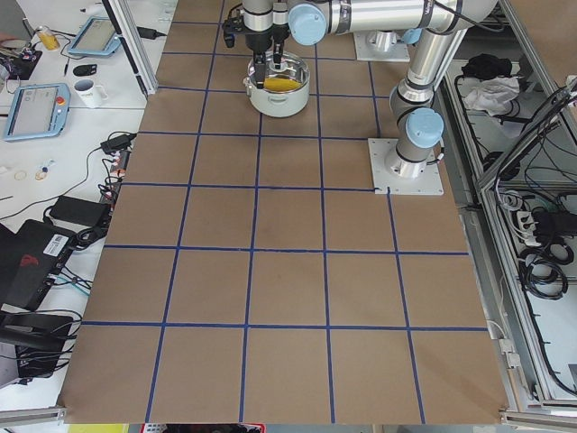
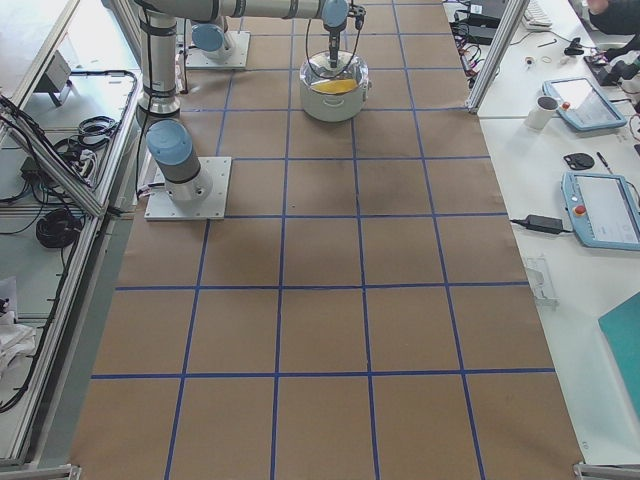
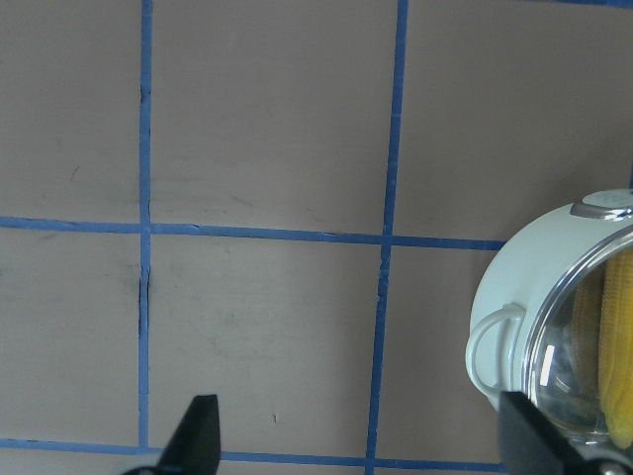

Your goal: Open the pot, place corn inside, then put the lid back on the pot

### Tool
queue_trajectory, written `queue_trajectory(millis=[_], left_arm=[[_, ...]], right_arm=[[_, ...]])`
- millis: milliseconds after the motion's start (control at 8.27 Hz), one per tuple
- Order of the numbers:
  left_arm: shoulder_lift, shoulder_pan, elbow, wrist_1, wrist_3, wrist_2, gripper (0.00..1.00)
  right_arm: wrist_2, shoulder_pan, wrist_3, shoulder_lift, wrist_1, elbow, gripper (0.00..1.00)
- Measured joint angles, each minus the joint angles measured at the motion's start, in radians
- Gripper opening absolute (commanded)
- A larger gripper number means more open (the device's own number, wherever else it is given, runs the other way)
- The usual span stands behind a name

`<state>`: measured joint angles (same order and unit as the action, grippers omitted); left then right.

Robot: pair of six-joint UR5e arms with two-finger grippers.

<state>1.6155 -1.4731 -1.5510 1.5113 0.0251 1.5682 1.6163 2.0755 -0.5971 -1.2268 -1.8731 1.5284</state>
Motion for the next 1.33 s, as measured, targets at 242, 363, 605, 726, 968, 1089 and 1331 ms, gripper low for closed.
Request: queue_trajectory(millis=[242, 363, 605, 726, 968, 1089, 1331], left_arm=[[-0.002, 0.0, 0.0, 0.0, -0.002, -0.001, 1.0], [-0.002, 0.0, 0.001, 0.0, 0.001, 0.004, 1.0], [-0.003, 0.0, 0.001, 0.0, 0.007, 0.009, 1.0], [-0.004, 0.0, 0.002, 0.0, 0.008, 0.007, 1.0], [-0.004, 0.0, 0.003, 0.0, 0.009, 0.009, 1.0], [-0.004, 0.0, 0.003, 0.0, 0.009, 0.005, 1.0], [-0.003, 0.0, 0.002, 0.0, 0.008, 0.0, 1.0]], right_arm=[[0.0, 0.0, 0.0, 0.0, -0.002, 0.007, 0.17], [0.0, 0.0, 0.0, -0.001, -0.003, 0.008, 0.94], [0.003, 0.0, 0.002, -0.001, -0.003, 0.008, 1.0], [0.006, 0.0, 0.001, -0.002, -0.002, 0.009, 1.0], [0.012, -0.002, 0.009, -0.043, 0.003, 0.008, 1.0], [0.013, -0.011, 0.016, -0.082, 0.011, 0.008, 1.0], [0.014, -0.068, 0.046, -0.19, 0.056, 0.007, 1.0]])
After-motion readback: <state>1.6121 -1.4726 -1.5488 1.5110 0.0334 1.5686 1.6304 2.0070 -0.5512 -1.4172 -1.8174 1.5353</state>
